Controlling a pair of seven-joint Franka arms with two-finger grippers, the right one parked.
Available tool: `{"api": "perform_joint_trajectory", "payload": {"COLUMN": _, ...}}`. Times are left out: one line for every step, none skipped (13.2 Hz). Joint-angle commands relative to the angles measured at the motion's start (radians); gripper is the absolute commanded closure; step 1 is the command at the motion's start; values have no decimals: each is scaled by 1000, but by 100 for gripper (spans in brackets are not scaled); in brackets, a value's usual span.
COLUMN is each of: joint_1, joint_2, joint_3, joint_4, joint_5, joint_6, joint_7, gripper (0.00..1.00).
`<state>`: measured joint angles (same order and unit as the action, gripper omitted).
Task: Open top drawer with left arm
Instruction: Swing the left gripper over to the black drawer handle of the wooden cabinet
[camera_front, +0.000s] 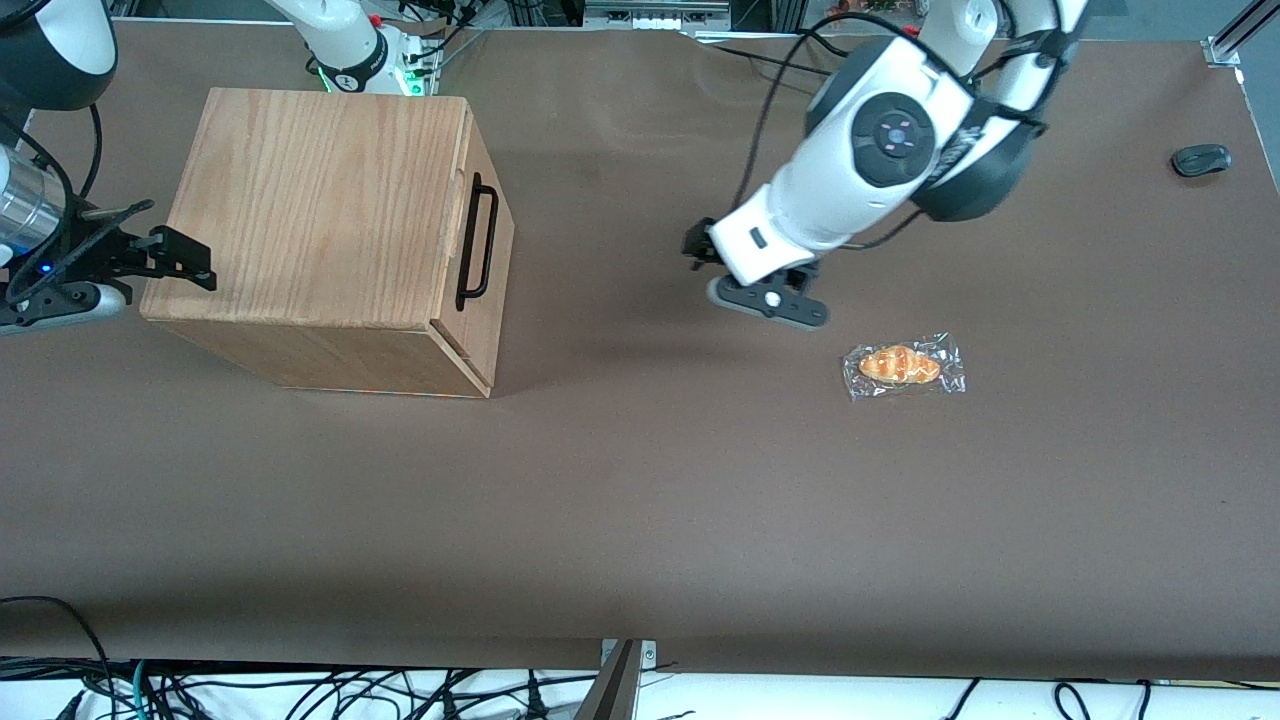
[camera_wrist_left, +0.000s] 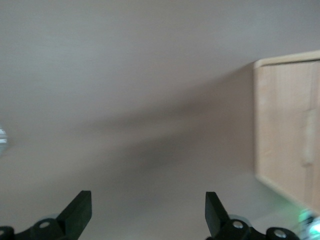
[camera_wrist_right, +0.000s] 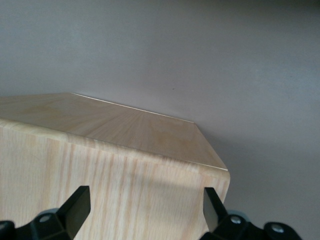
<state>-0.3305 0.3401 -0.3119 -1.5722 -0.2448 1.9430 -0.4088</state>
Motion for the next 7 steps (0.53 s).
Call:
{"api": "perform_joint_trajectory", "payload": {"joint_1": -70, "joint_2": 49, "joint_3": 11, "joint_4": 21, "joint_5": -86, "joint_6": 117, "joint_7": -99, "gripper": 0}}
{"api": "perform_joint_trajectory", "payload": {"joint_1": -91, "joint_2": 60, "joint_3": 11, "joint_4": 21, "joint_5": -99, "joint_6": 157, "joint_7": -135, "gripper": 0}}
{"api": "perform_joint_trajectory", "payload": {"joint_1": -125, "joint_2": 69, "joint_3": 11, "joint_4": 24, "joint_5": -99, "joint_6": 199, "joint_7": -180, "gripper": 0}}
{"api": "perform_joint_trajectory", "payload": {"joint_1": -154, "joint_2": 85, "joint_3": 11, "joint_4": 40, "joint_5": -96, "joint_6": 236, "joint_7": -226, "gripper": 0}}
{"api": "perform_joint_trajectory", "payload": {"joint_1": -189, "joint_2": 111, "joint_3": 14, "joint_4": 72, "joint_5": -90, "joint_6": 246, "joint_7": -264, "gripper": 0}}
{"api": "perform_joint_trajectory", "payload": {"joint_1": -218, "joint_2": 141, "joint_3": 16, "joint_4": 116, "joint_5": -84, "joint_6": 246, "joint_7": -297, "gripper": 0}}
{"api": "perform_joint_trajectory", "payload": {"joint_1": -240, "joint_2": 167, "joint_3": 20, "joint_4": 151, "joint_5": -82, "joint_6": 246, "joint_7": -332, "gripper": 0}}
